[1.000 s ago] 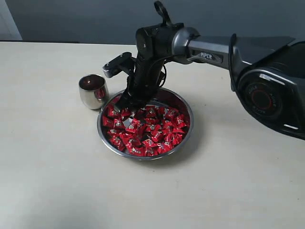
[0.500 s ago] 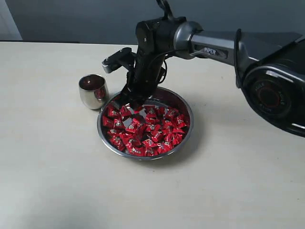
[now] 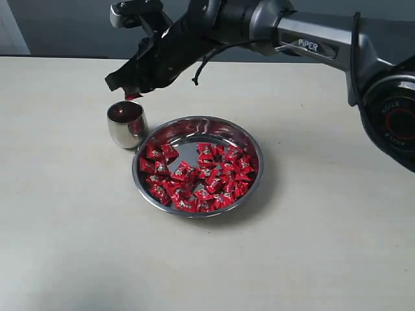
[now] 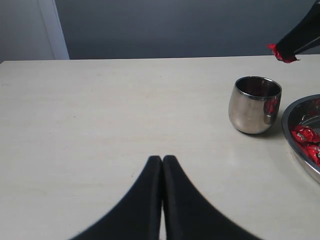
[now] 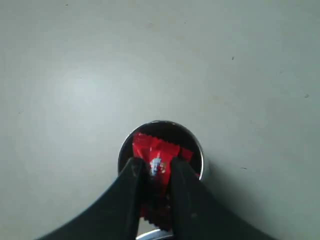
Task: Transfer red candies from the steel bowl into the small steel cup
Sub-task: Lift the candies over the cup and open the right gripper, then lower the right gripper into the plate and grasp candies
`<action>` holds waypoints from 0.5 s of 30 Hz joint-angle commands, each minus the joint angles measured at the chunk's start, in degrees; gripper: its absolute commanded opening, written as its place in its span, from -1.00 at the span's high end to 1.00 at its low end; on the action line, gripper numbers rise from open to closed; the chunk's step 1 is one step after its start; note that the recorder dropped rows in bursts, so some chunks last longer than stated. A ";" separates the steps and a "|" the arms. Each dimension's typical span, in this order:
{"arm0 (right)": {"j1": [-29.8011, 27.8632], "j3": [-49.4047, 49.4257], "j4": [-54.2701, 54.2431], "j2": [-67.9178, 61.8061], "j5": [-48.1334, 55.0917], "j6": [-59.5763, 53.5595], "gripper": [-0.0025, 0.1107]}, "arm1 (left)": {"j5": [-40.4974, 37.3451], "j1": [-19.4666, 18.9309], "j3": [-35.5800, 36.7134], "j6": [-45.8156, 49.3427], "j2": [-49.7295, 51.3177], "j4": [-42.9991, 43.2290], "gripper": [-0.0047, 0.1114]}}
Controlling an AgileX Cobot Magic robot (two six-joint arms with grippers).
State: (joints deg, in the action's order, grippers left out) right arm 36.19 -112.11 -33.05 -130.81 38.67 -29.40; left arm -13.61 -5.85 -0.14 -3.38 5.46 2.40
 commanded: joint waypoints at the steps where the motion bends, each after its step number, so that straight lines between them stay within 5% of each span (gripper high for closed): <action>1: -0.10 -0.16 -1.44 -1.16 -1.23 -3.27 0.71 | 0.24 0.29 0.14 -0.13 -0.51 0.08 0.91; 5: -0.10 -0.16 -4.89 -2.85 -2.31 -4.40 0.42 | 0.24 0.29 0.14 -0.13 -0.51 0.08 0.91; 15: -0.85 -0.16 1.24 -0.96 4.81 -2.41 0.42 | 0.24 0.29 0.14 -0.13 -0.51 0.08 0.91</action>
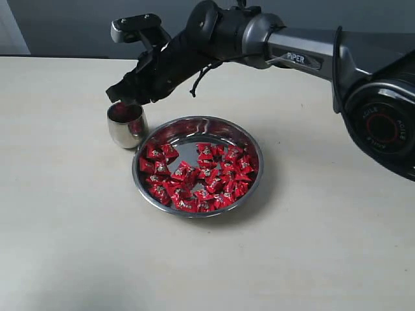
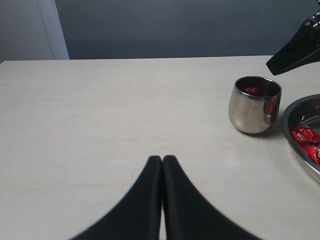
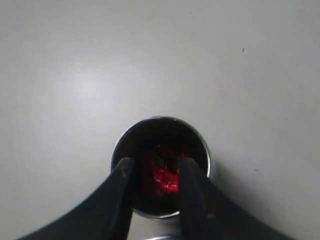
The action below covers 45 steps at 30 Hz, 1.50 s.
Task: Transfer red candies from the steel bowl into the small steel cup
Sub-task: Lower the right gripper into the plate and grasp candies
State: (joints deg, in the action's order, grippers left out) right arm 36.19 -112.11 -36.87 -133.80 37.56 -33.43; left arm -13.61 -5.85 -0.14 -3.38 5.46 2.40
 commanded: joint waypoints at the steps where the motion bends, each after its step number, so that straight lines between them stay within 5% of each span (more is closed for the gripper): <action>1: -0.82 -0.16 7.53 2.31 7.80 2.66 0.42 | 0.24 0.29 0.14 -0.13 -0.51 0.08 0.91; 7: -0.82 -0.16 16.26 2.24 16.97 6.14 0.42 | 0.24 0.29 0.14 -0.13 -0.51 0.08 0.91; 21: -0.82 -0.16 16.94 -2.99 16.75 6.14 0.41 | 0.24 0.29 0.14 -0.13 -0.51 0.08 0.91; 26: -0.82 -0.16 16.94 -3.03 14.84 6.14 0.09 | 0.24 0.29 0.14 -0.13 -0.51 0.08 0.91; 45: -0.82 -0.16 17.31 -5.50 13.05 7.99 0.15 | 0.24 0.29 0.14 -0.13 -0.51 0.08 0.91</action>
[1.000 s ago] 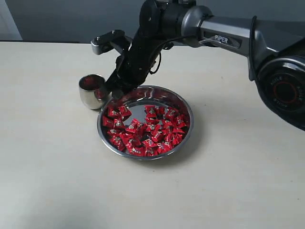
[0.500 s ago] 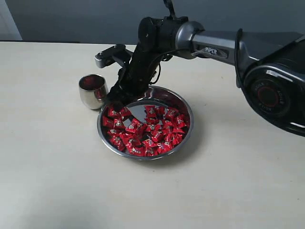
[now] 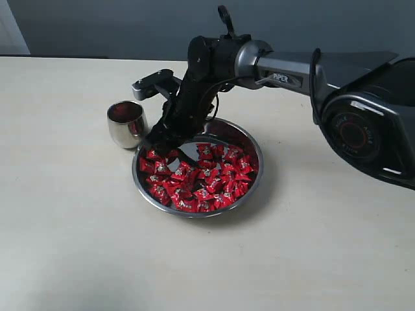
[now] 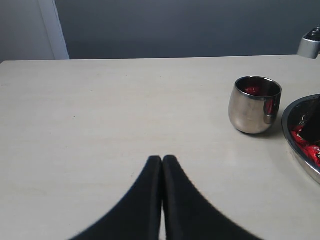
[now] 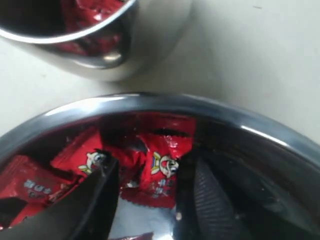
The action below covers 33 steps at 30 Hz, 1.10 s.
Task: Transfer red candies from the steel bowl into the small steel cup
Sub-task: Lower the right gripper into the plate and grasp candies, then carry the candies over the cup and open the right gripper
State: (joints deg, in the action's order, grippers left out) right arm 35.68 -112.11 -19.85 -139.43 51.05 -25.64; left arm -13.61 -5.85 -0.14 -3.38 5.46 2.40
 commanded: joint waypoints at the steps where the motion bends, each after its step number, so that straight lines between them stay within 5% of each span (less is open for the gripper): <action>1: -0.32 -0.16 0.39 0.01 -0.43 0.20 0.16 | 0.24 0.29 0.14 -0.13 -0.51 0.08 0.91; 11: -0.32 -0.26 0.28 0.82 3.29 0.20 0.97 | 0.24 0.29 0.14 -0.13 -0.51 0.08 0.91; 20: -0.21 -0.26 -0.21 7.77 0.51 0.20 0.97 | 0.24 0.29 0.14 -0.13 -0.51 0.08 0.91; 33: -0.21 -0.26 -14.48 9.81 -10.99 -6.32 0.97 | 0.24 0.29 0.14 -0.13 -0.51 0.08 0.91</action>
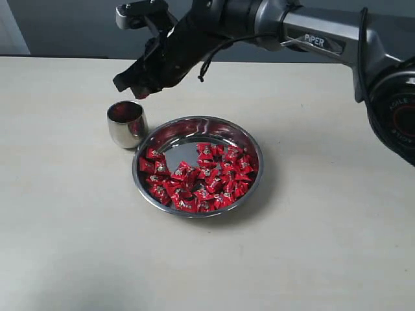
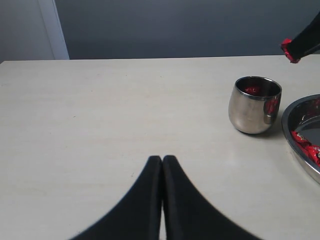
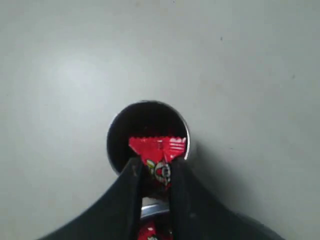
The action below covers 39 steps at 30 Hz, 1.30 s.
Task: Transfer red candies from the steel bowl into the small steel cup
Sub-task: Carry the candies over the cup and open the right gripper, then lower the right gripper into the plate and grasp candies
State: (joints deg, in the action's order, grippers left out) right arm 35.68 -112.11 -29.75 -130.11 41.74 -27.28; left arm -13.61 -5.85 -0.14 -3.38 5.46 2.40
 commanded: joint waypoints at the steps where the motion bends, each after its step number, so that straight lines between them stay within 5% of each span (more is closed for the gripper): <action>1: -0.21 -0.26 -5.54 0.49 -2.25 -5.47 0.97 | 0.24 0.29 0.14 -0.13 -0.51 0.08 0.91; 12: -0.21 -0.26 -7.24 0.49 -4.70 -9.07 0.96 | 0.24 0.29 0.14 -0.13 -0.51 0.08 0.91; 19: -0.21 -0.26 -7.24 0.11 -4.70 -10.27 0.58 | 0.24 0.29 0.14 -0.13 -0.51 0.08 0.91; 27: -0.21 -0.26 -9.88 -4.16 -2.82 -11.42 0.52 | 0.24 0.29 0.14 -0.13 -0.51 0.08 0.91; 31: -0.21 -0.26 -11.96 -4.16 -2.93 -13.17 0.16 | 0.24 0.29 0.14 -0.13 -0.51 0.08 0.91; 34: -0.21 -0.26 -11.96 -3.94 -2.40 -13.17 0.16 | 0.24 0.29 0.14 -0.13 -0.51 0.08 0.91; 39: -0.34 -0.26 2.92 -1.24 7.15 -3.64 0.16 | 0.24 0.29 0.14 -0.13 -0.51 0.08 0.91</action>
State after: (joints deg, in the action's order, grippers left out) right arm 35.68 -112.11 -33.71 -133.21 44.52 -36.15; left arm -13.61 -5.85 -0.14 -3.38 5.46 2.40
